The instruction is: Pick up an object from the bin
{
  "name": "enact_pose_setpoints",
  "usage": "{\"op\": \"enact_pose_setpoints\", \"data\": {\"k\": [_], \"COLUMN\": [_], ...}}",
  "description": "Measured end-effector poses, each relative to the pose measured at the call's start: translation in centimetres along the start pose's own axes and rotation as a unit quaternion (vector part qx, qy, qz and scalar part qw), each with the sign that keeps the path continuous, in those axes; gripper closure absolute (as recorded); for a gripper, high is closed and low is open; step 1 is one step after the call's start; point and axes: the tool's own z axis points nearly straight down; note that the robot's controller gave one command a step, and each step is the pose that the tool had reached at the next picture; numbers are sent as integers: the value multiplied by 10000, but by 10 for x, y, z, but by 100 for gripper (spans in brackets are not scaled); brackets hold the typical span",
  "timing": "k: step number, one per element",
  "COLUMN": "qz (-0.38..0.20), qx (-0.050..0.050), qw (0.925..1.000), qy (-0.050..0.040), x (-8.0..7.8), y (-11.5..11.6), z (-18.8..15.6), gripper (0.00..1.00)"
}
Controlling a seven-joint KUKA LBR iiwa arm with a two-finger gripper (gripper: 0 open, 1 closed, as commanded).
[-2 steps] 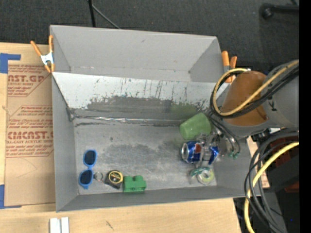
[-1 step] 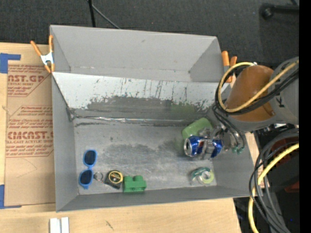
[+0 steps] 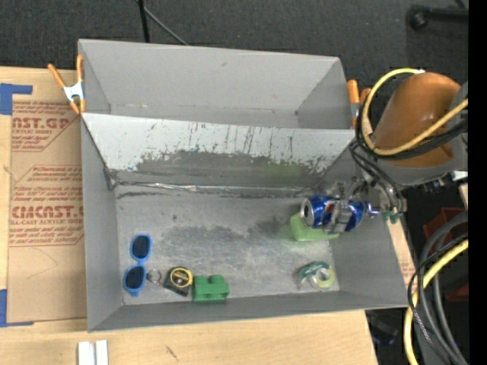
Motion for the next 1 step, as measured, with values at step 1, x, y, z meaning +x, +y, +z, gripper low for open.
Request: {"op": "enact_pose_setpoints", "data": {"k": [1], "qz": [1], "qx": [-3], "qw": [10000], "qy": [27], "x": [-1], "y": [0], "z": [-9], "gripper": [100]}}
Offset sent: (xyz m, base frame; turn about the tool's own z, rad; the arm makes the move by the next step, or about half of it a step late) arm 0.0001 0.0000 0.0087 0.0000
